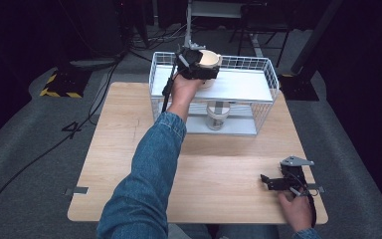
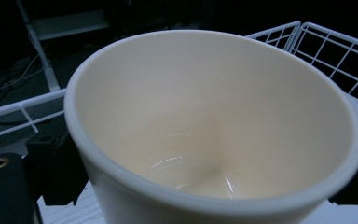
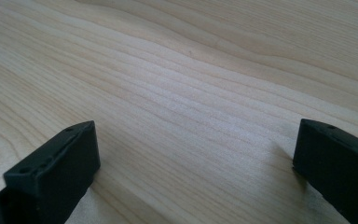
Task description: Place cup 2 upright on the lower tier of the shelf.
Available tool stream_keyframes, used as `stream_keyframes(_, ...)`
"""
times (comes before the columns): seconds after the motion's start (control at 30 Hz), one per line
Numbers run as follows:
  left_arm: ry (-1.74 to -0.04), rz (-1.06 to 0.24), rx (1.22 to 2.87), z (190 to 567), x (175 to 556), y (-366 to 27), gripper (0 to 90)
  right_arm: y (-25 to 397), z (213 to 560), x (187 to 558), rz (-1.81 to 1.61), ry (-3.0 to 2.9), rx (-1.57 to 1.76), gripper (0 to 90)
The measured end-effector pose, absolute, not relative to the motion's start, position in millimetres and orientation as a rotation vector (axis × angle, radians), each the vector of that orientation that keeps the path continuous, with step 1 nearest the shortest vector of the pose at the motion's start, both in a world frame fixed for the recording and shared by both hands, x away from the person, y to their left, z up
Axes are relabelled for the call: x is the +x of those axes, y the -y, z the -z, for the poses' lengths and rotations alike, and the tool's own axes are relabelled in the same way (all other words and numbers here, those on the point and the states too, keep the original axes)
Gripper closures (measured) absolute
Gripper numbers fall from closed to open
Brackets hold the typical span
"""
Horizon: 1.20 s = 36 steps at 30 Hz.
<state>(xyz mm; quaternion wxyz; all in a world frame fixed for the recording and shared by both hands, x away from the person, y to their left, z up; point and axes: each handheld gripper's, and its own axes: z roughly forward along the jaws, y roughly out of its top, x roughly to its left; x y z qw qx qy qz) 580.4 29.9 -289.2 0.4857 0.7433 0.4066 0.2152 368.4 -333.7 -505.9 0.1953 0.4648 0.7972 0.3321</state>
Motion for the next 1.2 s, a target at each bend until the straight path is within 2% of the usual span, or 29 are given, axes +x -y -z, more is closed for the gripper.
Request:
stream_keyframes(0.5,-0.994,-0.516,1.796,293,580,-28,7.8,334,506,368,-0.931,-2.234,1.303,0.5)
stream_keyframes(0.67,-1.022,-0.5,1.781,293,581,-29,0.0,334,506,368,-0.931,-2.234,1.302,0.5)
stream_keyframes(1.2,-0.996,-0.497,1.761,291,575,-40,0.0,334,506,368,-0.931,-2.234,1.303,0.5)
